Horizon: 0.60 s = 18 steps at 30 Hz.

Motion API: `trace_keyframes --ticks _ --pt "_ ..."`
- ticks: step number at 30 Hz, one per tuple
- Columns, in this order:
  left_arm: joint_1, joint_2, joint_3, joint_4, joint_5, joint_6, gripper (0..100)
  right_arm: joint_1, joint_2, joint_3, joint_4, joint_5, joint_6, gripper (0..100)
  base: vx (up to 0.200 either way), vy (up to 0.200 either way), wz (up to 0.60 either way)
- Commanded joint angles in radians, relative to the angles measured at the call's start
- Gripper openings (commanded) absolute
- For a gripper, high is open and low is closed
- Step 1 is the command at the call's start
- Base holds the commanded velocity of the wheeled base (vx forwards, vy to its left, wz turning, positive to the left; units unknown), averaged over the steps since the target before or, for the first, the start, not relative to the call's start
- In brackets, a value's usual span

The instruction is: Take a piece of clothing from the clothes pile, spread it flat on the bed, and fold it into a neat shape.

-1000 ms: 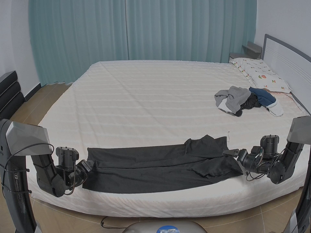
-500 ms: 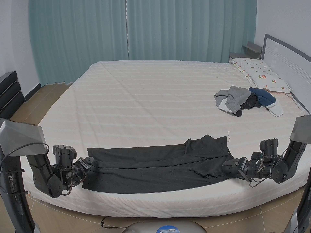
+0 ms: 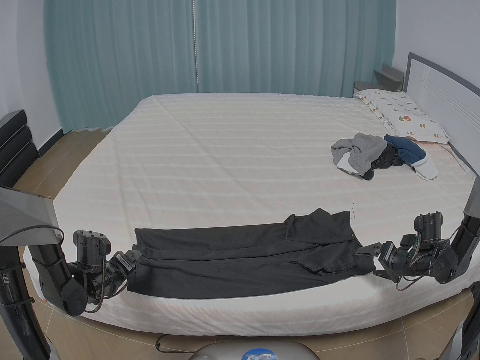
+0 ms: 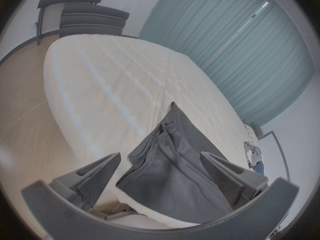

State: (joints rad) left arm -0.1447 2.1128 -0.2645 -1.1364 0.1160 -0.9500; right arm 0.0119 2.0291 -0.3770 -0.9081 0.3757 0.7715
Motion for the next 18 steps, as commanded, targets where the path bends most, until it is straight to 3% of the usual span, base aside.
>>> trace_keyframes --ticks 1,18 --pt "-0.062 -0.002 0.054 0.0 0.001 -0.03 100 0.003 -0.009 0.02 -0.002 -0.006 0.038 100 -0.2 0.0 0.0" --pt "-0.081 0.185 -0.137 0.012 0.025 -0.023 100 0.01 0.037 0.007 -0.006 -0.006 0.042 100 0.0 0.0 0.0"
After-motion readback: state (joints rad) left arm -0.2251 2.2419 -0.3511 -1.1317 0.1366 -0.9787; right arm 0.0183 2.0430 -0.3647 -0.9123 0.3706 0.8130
